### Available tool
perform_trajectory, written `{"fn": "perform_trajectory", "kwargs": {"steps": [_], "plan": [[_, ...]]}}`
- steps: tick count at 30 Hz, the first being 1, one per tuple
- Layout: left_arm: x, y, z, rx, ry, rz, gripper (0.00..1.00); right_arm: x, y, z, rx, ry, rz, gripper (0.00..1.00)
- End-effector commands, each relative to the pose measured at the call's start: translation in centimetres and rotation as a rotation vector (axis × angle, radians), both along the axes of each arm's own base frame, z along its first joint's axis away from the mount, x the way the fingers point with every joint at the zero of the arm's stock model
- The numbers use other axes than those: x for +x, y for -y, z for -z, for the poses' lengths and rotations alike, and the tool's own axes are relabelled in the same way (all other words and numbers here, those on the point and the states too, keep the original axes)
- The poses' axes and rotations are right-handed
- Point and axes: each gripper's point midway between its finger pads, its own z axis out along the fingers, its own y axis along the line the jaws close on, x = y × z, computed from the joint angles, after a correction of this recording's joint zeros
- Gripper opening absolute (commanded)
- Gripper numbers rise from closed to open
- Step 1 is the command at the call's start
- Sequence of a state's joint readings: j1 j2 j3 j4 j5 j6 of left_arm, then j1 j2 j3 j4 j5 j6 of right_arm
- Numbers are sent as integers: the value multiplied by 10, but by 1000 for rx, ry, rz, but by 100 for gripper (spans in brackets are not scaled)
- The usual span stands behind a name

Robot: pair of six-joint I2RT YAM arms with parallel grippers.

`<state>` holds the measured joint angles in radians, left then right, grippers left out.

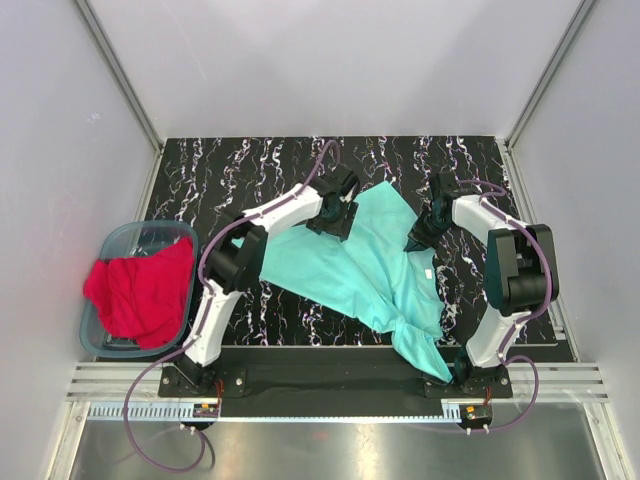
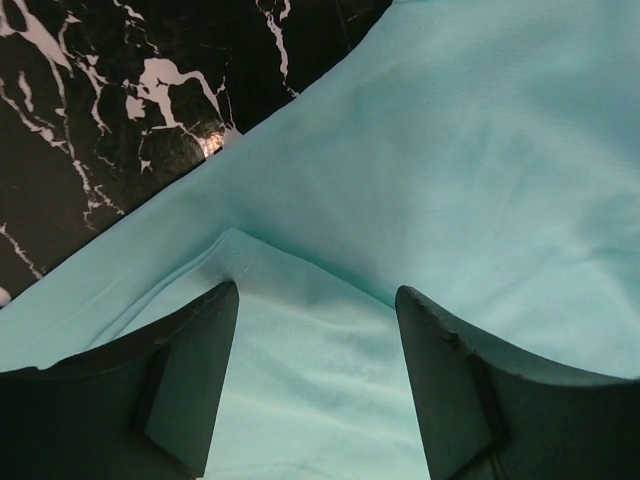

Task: Fold and stack the t-shirts
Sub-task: Flatten the tshirt out

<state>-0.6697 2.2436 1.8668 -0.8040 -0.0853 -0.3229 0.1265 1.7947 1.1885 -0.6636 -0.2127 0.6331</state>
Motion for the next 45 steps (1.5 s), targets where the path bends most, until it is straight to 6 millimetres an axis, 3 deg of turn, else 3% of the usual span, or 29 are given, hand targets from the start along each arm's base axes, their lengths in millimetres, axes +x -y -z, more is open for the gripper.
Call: {"fn": "perform_trajectory", "kwargs": {"steps": [1, 5, 8, 13, 14, 17, 18, 20, 21, 22, 23, 24, 26, 28, 29, 31, 32, 34, 35, 36, 37, 38, 39, 40, 41, 42, 43, 44, 45], "plan": [[15, 8, -10, -5, 44, -29, 67, 2, -2, -11, 21, 23, 0, 0], [16, 5, 3, 21, 30, -50, 50, 3, 1, -9, 10, 18, -14, 0], [16, 2, 2, 35, 37, -54, 25, 1, 3, -7, 2, 10, -10, 0], [11, -10, -32, 35, 92, -66, 0, 11, 7, -3, 7, 19, 15, 0], [9, -13, -41, 35, 102, -67, 0, 14, 8, -2, 6, 18, 24, 0], [4, -27, -86, 14, 172, -76, 0, 31, 12, -4, 4, 39, 50, 0], [4, -37, -115, -12, 221, -85, 0, 36, 13, -5, 4, 45, 55, 0], [3, -49, -146, -37, 278, -98, 0, 55, 16, -7, 11, 63, 74, 0], [3, -61, -175, -63, 335, -104, 0, 62, 17, -7, 12, 67, 80, 0], [4, -70, -189, -66, 370, -119, 0, 78, 18, -17, 19, 99, 87, 0], [4, -77, -201, -77, 395, -124, 0, 85, 19, -8, 16, 77, 88, 0], [4, -89, -223, -98, 438, -125, 0, 101, 20, -21, 13, 108, 89, 0], [3, -93, -240, -151, 455, -112, 0, 116, 28, -15, 4, 97, 109, 0], [3, -110, -260, -191, 483, -142, 0, 138, 35, -32, 1, 139, 124, 0], [1, -116, -264, -191, 491, -159, 0, 144, 42, -28, -9, 133, 134, 0], [-12, -131, -262, -177, 479, -201, 0, 162, 43, -44, -1, 176, 124, 0], [-19, -133, -255, -179, 460, -210, 0, 165, 41, -38, 8, 165, 87, 0], [-49, -135, -224, -231, 379, -243, 0, 169, 36, -49, 20, 164, 18, 3], [-62, -138, -208, -245, 344, -262, 0, 166, 34, -46, 36, 147, 1, 12], [-91, -146, -172, -246, 265, -308, 0, 163, 32, -50, 41, 147, -11, 16], [-104, -148, -156, -262, 236, -330, 0, 154, 31, -43, 48, 125, -28, 20], [-120, -154, -138, -256, 200, -351, 0, 148, 30, -55, 54, 144, -42, 23], [-147, -165, -109, -239, 142, -389, 3, 141, 30, -56, 47, 140, -51, 33], [-163, -173, -95, -214, 112, -405, 14, 123, 30, -46, 35, 102, -74, 39], [-176, -177, -85, -204, 86, -408, 18, 114, 31, -62, 17, 130, -79, 45], [-194, -180, -77, -211, 73, -411, 19, 107, 30, -66, 8, 150, -89, 53], [-199, -184, -83, -183, 108, -408, 26, 83, 21, -53, 3, 108, -118, 56], [-199, -178, -94, -204, 145, -375, 42, 73, 17, -74, -6, 166, -132, 57], [-202, -168, -111, -244, 185, -361, 56, 66, 10, -76, -10, 191, -154, 60]]}}
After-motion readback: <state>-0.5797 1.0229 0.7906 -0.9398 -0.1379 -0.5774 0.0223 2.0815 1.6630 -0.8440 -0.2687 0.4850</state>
